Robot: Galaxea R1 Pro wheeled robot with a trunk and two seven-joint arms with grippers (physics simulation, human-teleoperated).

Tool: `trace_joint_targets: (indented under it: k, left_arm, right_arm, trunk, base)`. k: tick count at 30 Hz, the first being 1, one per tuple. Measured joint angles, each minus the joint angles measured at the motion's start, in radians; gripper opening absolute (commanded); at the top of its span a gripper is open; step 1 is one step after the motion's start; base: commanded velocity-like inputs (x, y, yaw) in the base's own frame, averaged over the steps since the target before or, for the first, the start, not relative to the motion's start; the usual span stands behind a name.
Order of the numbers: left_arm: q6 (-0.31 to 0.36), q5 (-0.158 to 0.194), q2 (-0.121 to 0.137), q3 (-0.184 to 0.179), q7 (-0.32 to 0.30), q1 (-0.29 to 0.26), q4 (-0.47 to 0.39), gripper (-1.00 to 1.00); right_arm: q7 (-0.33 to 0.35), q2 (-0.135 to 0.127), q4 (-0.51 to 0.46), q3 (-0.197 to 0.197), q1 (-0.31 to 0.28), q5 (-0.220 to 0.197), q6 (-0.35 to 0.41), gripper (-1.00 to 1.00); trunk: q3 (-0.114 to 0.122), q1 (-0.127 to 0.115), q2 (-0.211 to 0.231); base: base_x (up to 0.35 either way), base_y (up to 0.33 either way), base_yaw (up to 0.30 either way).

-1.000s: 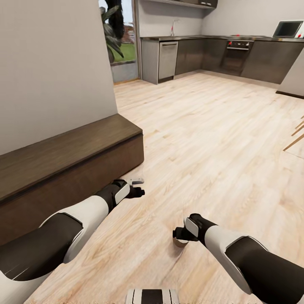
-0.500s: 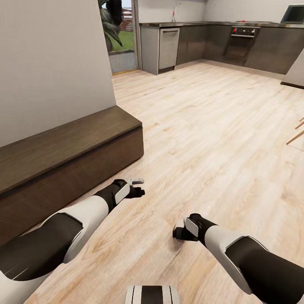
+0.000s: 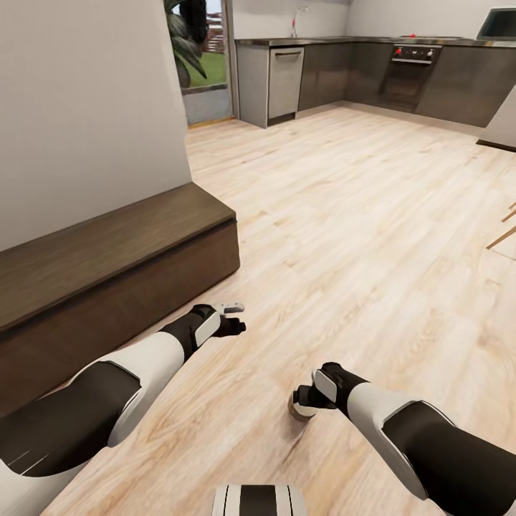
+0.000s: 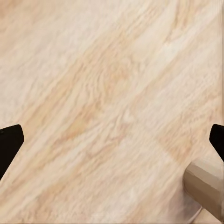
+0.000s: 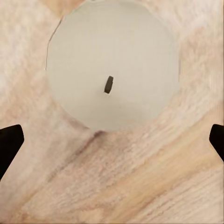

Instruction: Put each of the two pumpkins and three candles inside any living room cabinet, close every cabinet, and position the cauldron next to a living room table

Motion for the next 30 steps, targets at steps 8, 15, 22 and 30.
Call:
trace_joint_targets:
  k: [8, 15, 22, 30]
  left_arm:
    - [0.0, -0.001, 0.0, 0.001, 0.0, 0.0, 0.0, 1.0]
    - [0.0, -0.001, 0.0, 0.001, 0.0, 0.0, 0.0, 1.0]
    - [0.0, -0.001, 0.0, 0.001, 0.001, 0.0, 0.001, 1.0]
    - [0.0, -0.001, 0.0, 0.001, 0.001, 0.0, 0.001, 1.0]
  right_arm:
    - [0.0, 0.0, 0.0, 0.001, 0.0, 0.001, -0.001, 1.0]
    - [0.0, 0.0, 0.0, 0.001, 0.0, 0.001, -0.001, 1.0]
    - [0.0, 0.0, 0.0, 0.002, 0.0, 0.002, -0.001, 1.0]
    - [0.0, 0.0, 0.0, 0.002, 0.0, 0.002, -0.002, 1.0]
  trunk:
    - [0.0, 0.0, 0.0]
    - [0.0, 0.0, 0.0]
    - [0.0, 0.0, 0.0]
    - [0.0, 0.0, 0.0]
  base:
    - [0.022, -0.017, 0.0]
    - [0.001, -0.001, 0.0]
    - [0.0, 0.05, 0.0]
    - [0.0, 0.011, 0.0]
